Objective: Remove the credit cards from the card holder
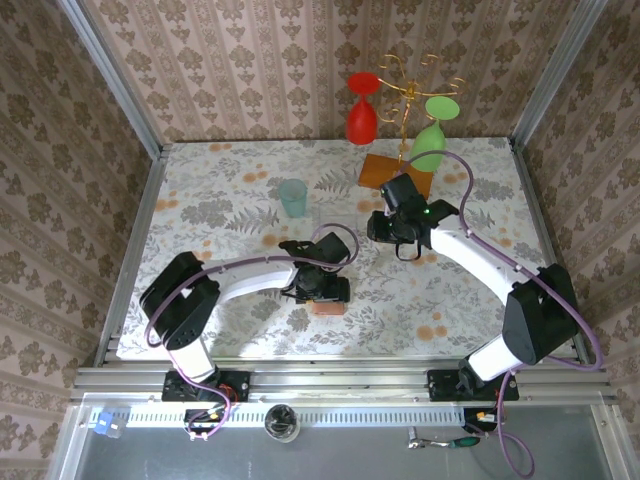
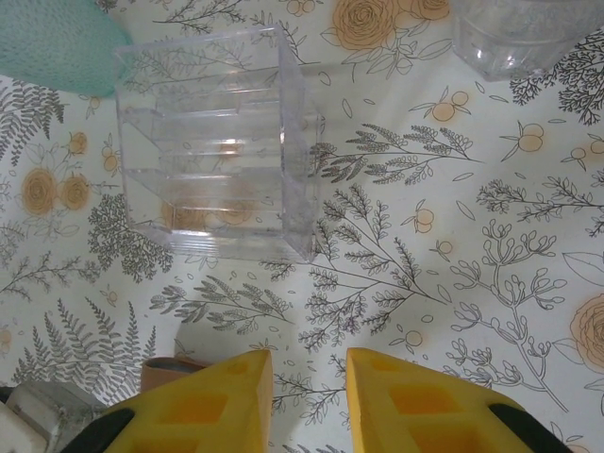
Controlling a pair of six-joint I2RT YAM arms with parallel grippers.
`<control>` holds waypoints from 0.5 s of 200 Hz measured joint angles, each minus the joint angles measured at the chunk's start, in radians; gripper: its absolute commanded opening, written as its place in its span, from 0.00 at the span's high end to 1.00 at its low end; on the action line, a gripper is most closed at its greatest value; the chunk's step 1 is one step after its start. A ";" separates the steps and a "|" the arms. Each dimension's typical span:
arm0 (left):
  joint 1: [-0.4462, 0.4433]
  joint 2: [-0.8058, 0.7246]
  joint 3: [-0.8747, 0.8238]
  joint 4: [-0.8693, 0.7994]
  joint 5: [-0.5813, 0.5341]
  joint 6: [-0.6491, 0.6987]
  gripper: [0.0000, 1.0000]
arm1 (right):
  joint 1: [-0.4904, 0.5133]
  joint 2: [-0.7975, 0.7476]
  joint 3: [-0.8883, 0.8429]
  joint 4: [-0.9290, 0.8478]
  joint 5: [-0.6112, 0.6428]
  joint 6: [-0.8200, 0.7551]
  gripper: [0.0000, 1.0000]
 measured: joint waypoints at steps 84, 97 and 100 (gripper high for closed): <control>0.064 -0.171 -0.127 0.104 0.002 -0.008 0.24 | 0.044 -0.030 -0.061 -0.009 -0.067 0.062 0.72; 0.096 -0.204 -0.161 0.129 0.002 -0.007 0.25 | 0.072 -0.032 -0.070 -0.013 -0.067 0.086 0.72; 0.105 -0.213 -0.171 0.135 0.002 -0.007 0.25 | 0.080 -0.032 -0.072 -0.014 -0.066 0.093 0.72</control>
